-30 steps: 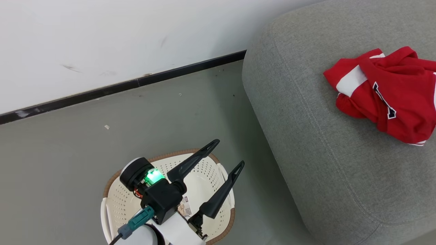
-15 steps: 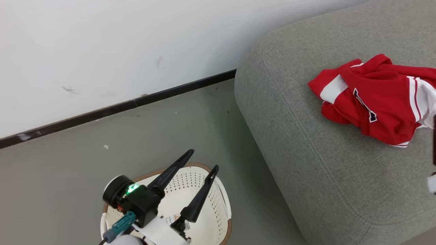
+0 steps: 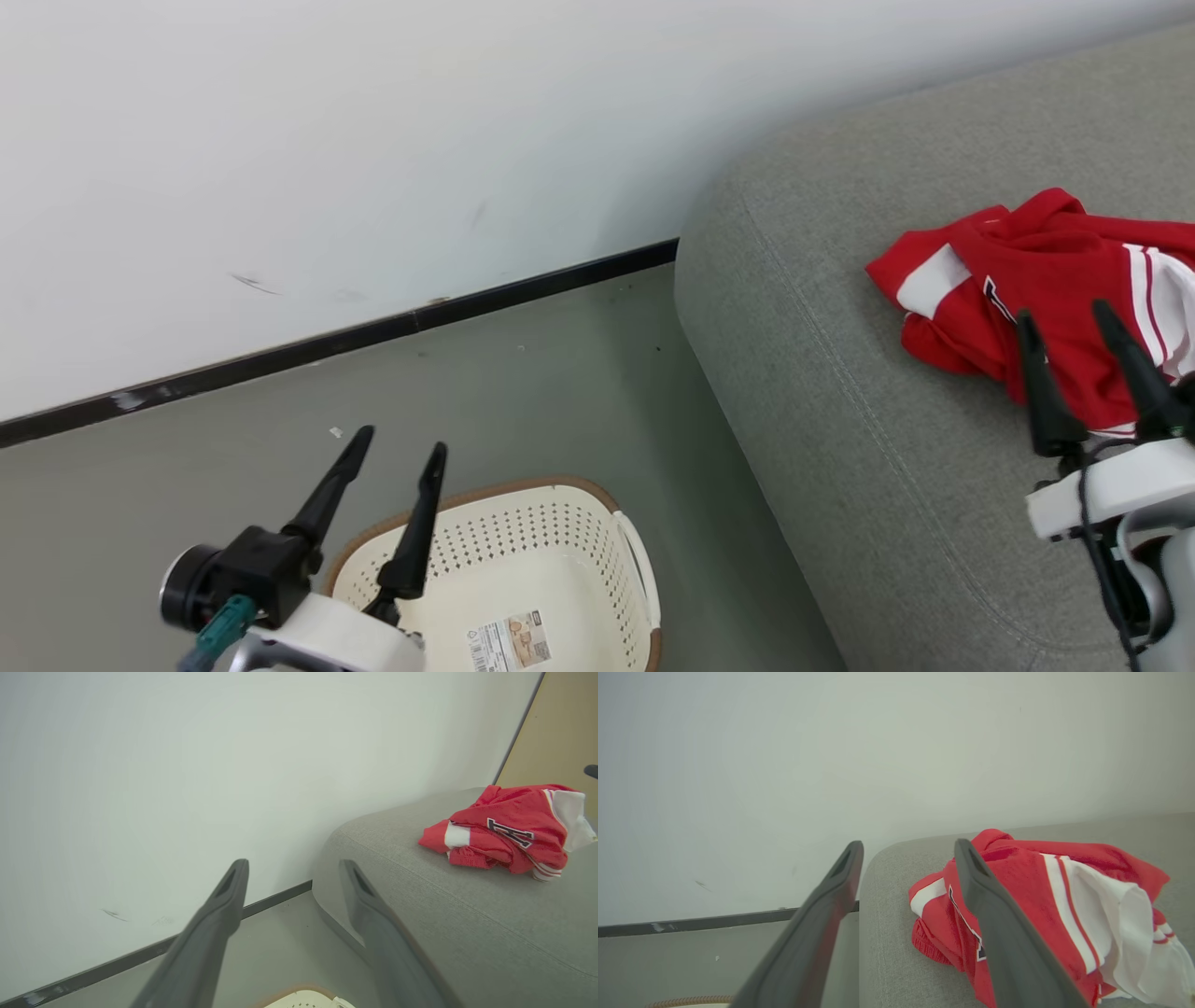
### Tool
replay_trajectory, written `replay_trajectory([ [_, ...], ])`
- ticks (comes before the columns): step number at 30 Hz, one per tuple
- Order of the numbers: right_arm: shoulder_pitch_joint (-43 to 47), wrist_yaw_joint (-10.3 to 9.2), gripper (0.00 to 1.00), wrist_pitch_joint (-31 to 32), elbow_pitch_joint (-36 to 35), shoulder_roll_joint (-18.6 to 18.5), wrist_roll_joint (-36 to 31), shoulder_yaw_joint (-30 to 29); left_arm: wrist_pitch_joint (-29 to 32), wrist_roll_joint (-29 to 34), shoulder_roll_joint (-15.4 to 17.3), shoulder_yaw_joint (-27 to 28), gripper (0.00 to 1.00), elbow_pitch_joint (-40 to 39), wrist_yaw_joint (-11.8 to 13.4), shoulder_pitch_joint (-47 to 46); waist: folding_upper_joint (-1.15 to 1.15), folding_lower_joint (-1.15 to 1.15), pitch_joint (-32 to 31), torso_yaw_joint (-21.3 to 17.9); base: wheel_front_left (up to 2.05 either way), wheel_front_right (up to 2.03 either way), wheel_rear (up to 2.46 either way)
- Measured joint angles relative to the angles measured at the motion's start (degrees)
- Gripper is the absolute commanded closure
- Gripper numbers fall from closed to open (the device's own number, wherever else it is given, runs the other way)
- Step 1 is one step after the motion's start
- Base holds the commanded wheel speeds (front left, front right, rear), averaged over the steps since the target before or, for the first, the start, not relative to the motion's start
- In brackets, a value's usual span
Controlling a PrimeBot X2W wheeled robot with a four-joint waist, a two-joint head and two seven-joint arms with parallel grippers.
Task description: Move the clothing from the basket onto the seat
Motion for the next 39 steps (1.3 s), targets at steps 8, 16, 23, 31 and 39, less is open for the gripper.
replay_trajectory([
  [8, -0.04, 0.0, 0.0, 0.0, -0.79, 2.76, -3.31, 3.44, -0.44, -1.27, 0.03, 5.42, 0.0, 2.35, 2.97, 3.49, 0.0, 0.0, -1.69, 2.52, 0.0, 0.0, 0.0],
  [16, 0.07, 0.0, 0.0, 0.0, -1.13, 5.67, -6.93, 4.67, -0.51, -1.96, -0.02, 10.42, 0.0, 4.17, 5.7, 6.56, 0.0, 0.0, -3.45, 5.71, 0.0, 0.0, 0.0],
  [23, 1.55, 0.0, 0.0, 0.0, -1.52, 8.61, -9.39, 4.53, -0.51, -0.4, -0.58, 14.05, 0.0, 3.28, 7.43, 6.97, 0.0, 0.0, -4.81, 8.58, 0.0, 0.0, 0.0],
  [31, 6.03, 0.0, 0.0, 0.0, -3.07, 9.81, -11.43, 2.78, -0.51, 0.82, -2.1, 14.84, 0.0, 3.33, 7.5, 8.99, 0.0, 0.0, -6.29, 11.48, 0.0, 0.0, 0.0],
  [39, 11.54, 0.0, 0.0, 0.0, -4.41, 10.88, -12.61, 0.89, -0.52, 1.68, -2.59, 14.61, 0.0, 4.31, 7.35, 10.78, 0.0, 0.0, -7.62, 13.6, 0.0, 0.0, 0.0],
])
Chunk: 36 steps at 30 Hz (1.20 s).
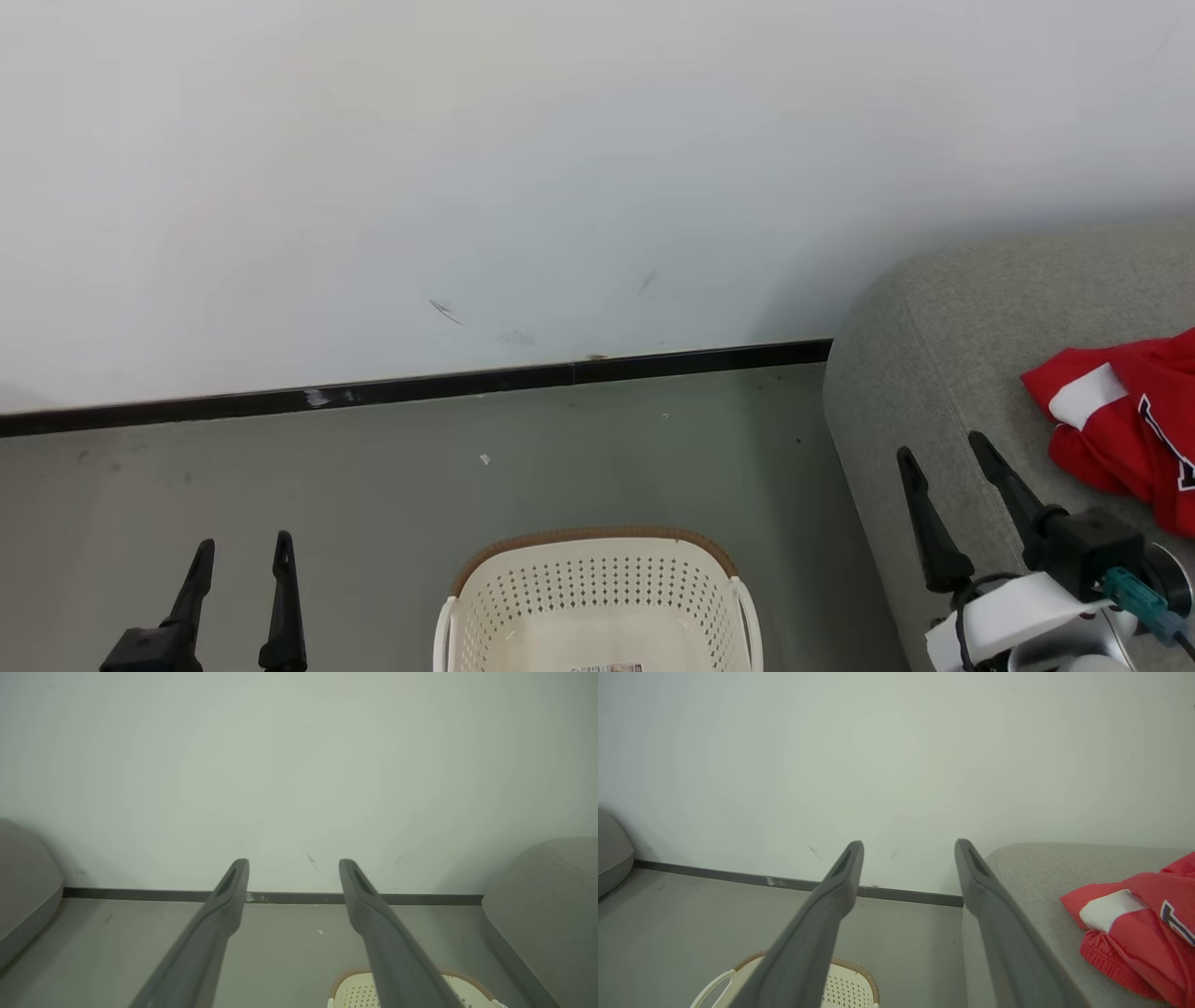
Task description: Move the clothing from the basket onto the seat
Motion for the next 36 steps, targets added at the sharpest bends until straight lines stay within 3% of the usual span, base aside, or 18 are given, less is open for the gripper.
replay_trajectory([
  [6, 3.44, 0.0, 0.0, 0.0, -0.98, 0.07, -0.04, -1.6, 0.0, 1.92, -0.51, -0.59, 0.0, 0.65, -0.92, 0.44, 0.0, 0.0, -0.82, 1.11, 0.0, 0.0, 0.0],
  [12, 6.19, 0.0, 0.0, 0.0, -1.14, 0.05, 4.08, -0.53, 0.0, 2.53, -0.96, -0.77, 0.0, 0.71, -1.72, 0.43, 0.0, 0.0, -1.48, 1.74, 0.0, 0.0, 0.0],
  [33, 7.73, 0.0, 0.0, 0.0, -3.09, 0.07, 6.2, 0.88, 0.0, 4.77, -1.96, -0.21, 0.0, 0.76, -3.03, 0.42, 0.0, 0.0, -1.48, 1.97, 0.0, 0.0, 0.0],
  [34, 7.76, 0.0, 1.0, 0.0, -3.1, 0.07, 6.2, 0.9, 0.01, 4.9, -2.0, -0.19, 1.0, 0.74, -3.2, 0.42, 0.0, 0.0, -1.47, 1.96, 0.0, 0.0, 0.0],
  [36, 8.43, -0.04, 1.0, 0.09, -1.38, 0.48, 6.15, 0.91, 0.11, 4.85, -3.1, -0.71, 1.0, 2.48, -3.18, 0.71, 0.0, 0.0, -1.47, 1.96, 0.0, 0.0, 0.0],
])
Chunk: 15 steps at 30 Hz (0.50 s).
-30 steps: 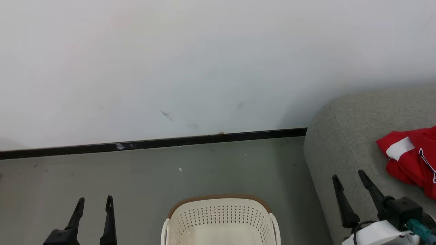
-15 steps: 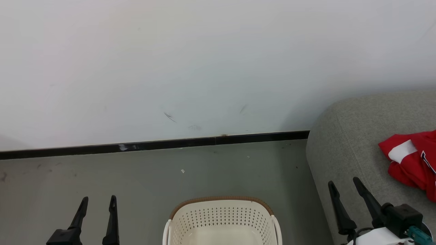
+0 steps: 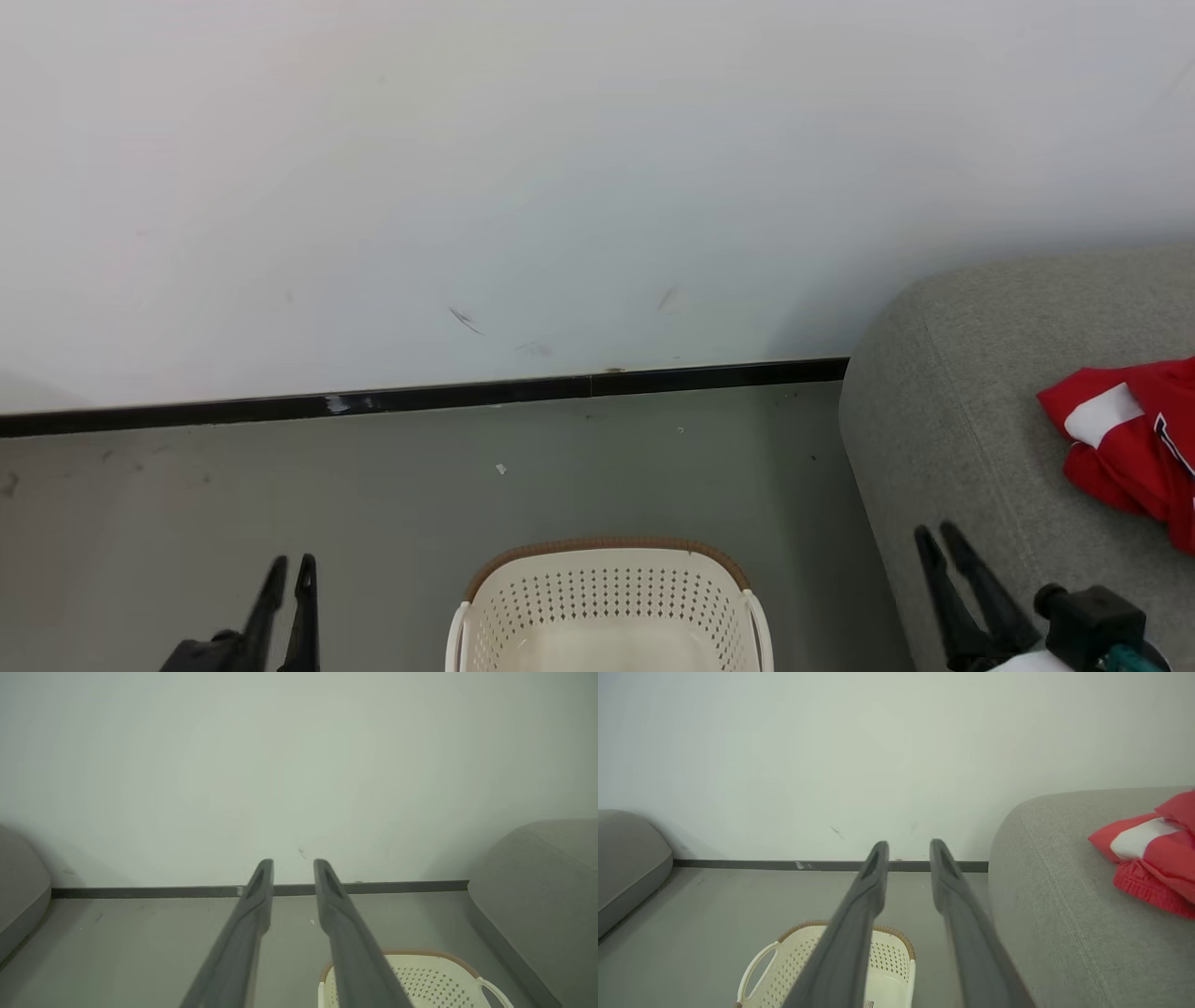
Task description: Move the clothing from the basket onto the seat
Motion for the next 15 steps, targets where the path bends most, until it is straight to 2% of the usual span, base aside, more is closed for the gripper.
replay_trajectory([
  [7, 1.35, 0.0, 1.0, 0.01, 1.16, 0.31, 1.18, 0.62, 0.58, -1.2, -1.31, 0.02, 1.0, 1.8, -0.3, 1.06, 0.0, 0.0, 0.03, -0.03, 0.0, 0.0, 0.0],
  [15, 1.62, 0.0, 1.0, 0.0, 0.43, 0.31, 7.39, 1.85, 2.59, -7.48, -1.51, 1.59, 1.0, 2.63, -1.37, 0.65, 0.0, 0.0, 0.2, -0.18, 0.0, 0.0, 0.0],
])
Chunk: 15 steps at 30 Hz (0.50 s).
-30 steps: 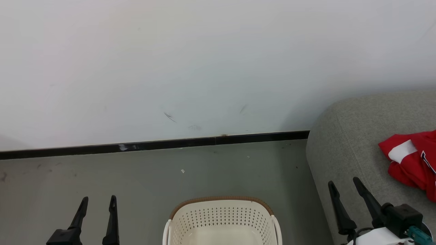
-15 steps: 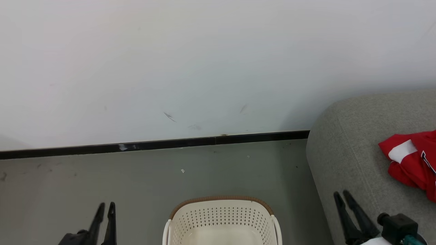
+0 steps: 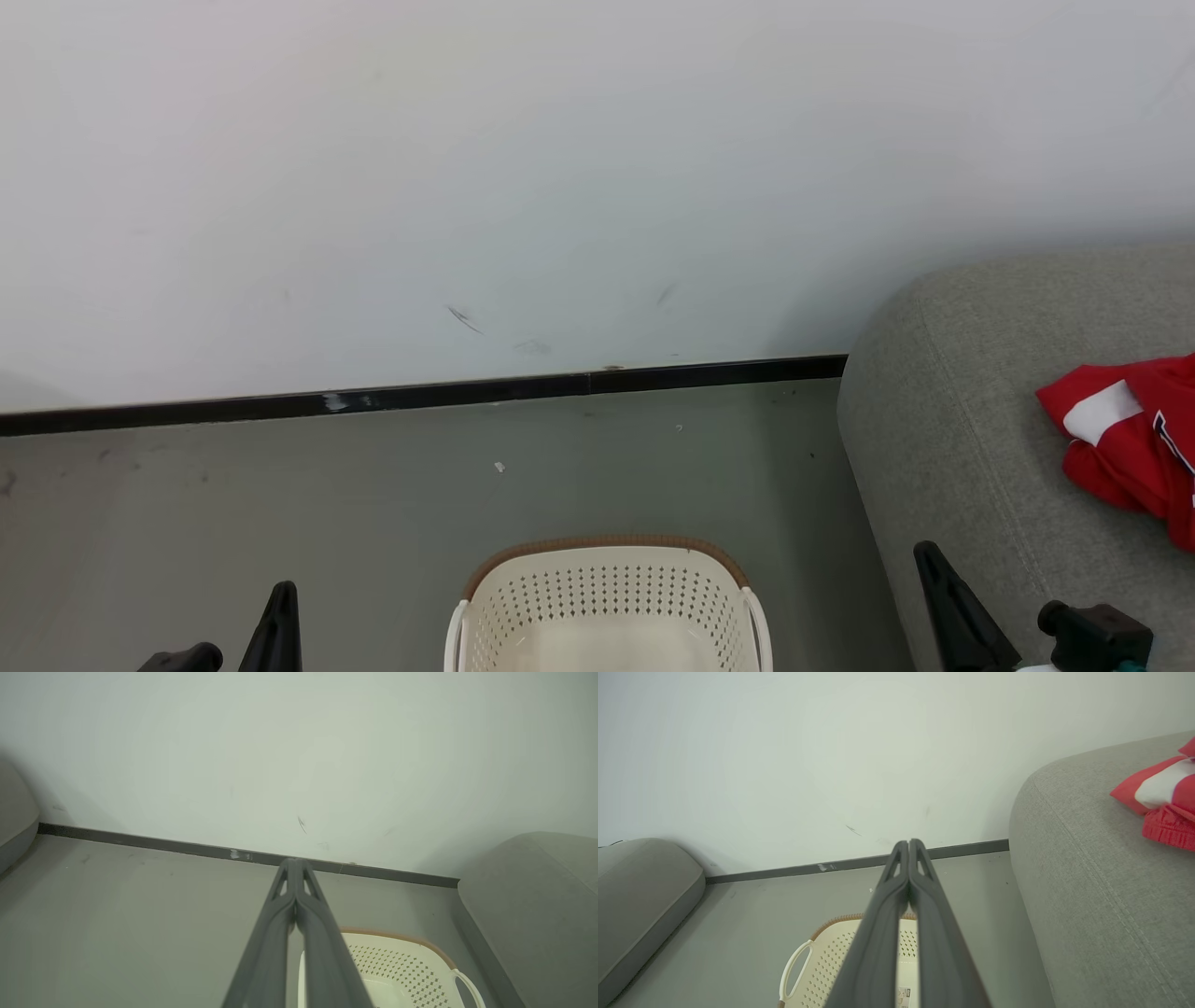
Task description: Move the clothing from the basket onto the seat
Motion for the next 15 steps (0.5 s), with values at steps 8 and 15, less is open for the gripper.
replay_trajectory([
  [8, -0.12, 0.0, 1.0, 0.9, -0.12, -0.01, 9.64, -0.43, 1.86, -6.59, -0.2, 0.7, 1.0, 0.32, -1.23, -0.25, 0.0, 0.06, 0.24, -0.06, 0.0, 0.0, 0.0],
  [15, -0.35, 0.0, 1.0, 2.38, 0.36, -0.15, 16.26, -0.82, 3.24, -11.31, -0.4, 1.8, 1.0, 0.67, -2.34, -1.3, 0.0, 0.36, 0.25, -0.08, 0.0, 0.0, 0.0],
])
